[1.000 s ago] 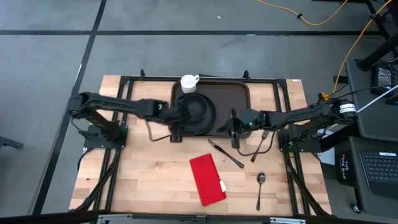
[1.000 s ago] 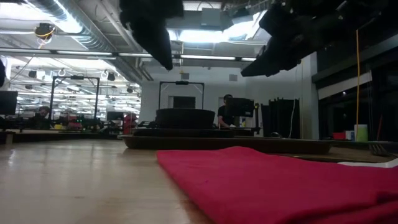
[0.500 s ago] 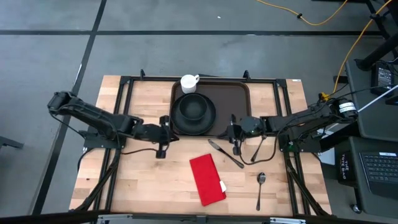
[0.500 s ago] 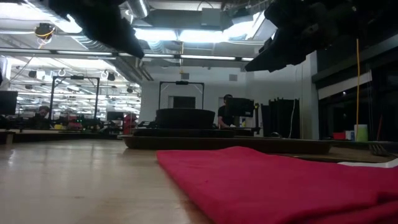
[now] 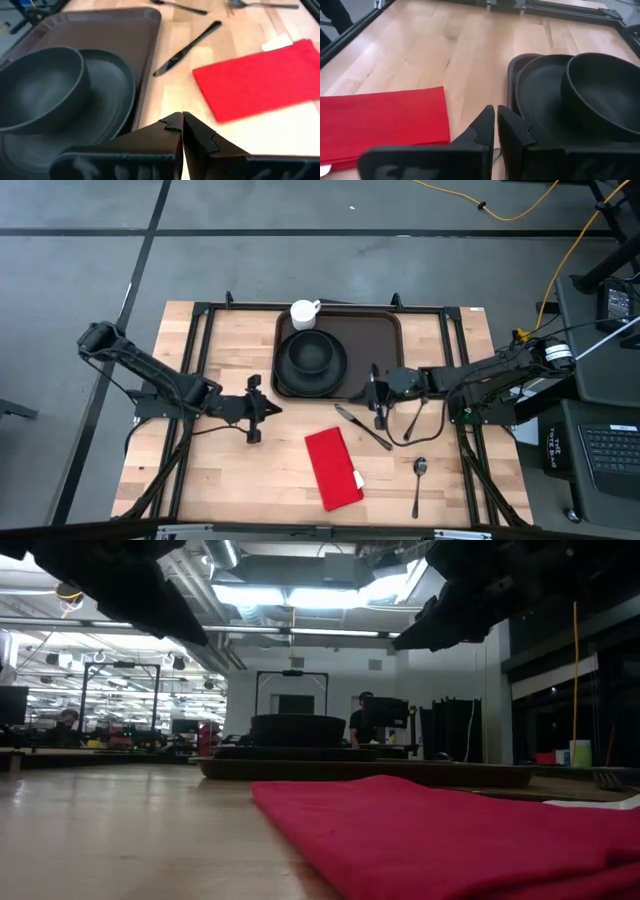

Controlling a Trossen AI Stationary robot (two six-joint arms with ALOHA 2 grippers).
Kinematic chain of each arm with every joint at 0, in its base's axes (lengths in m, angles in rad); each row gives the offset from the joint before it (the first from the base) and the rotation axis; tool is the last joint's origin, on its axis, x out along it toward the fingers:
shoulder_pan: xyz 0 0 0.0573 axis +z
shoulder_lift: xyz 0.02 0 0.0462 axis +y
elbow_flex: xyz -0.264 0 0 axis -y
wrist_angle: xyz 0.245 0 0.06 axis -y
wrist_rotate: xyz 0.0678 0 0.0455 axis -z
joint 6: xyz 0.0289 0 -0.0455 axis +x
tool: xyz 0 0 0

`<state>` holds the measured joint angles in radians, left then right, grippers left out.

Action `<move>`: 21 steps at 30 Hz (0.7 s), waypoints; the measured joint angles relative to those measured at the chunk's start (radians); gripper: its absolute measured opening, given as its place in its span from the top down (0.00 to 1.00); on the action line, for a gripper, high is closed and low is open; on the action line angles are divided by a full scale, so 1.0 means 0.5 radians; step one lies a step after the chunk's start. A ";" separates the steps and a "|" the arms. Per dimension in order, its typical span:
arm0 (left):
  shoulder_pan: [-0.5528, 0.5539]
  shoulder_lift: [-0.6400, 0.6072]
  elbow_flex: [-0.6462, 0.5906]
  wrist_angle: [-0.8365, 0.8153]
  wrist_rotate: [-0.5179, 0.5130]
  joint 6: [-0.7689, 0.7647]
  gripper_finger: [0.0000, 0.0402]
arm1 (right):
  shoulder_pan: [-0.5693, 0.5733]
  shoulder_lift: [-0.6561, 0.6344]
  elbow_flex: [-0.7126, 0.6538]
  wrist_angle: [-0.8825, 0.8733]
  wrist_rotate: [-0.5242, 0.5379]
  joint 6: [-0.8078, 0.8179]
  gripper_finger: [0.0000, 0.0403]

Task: Set up tray
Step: Put the red napkin on the brown serving tray to the right of the black plate

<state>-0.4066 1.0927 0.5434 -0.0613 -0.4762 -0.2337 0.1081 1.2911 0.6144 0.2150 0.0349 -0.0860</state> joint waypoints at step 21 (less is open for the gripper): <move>-0.046 0.000 0.000 0.044 -0.077 0.015 1.00 | 0.300 0.000 0.190 -0.323 0.561 0.009 0.97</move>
<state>-0.4294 1.0927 0.5434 -0.0395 -0.5146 -0.2260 0.2581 1.2911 0.7092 0.0536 0.3155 -0.0816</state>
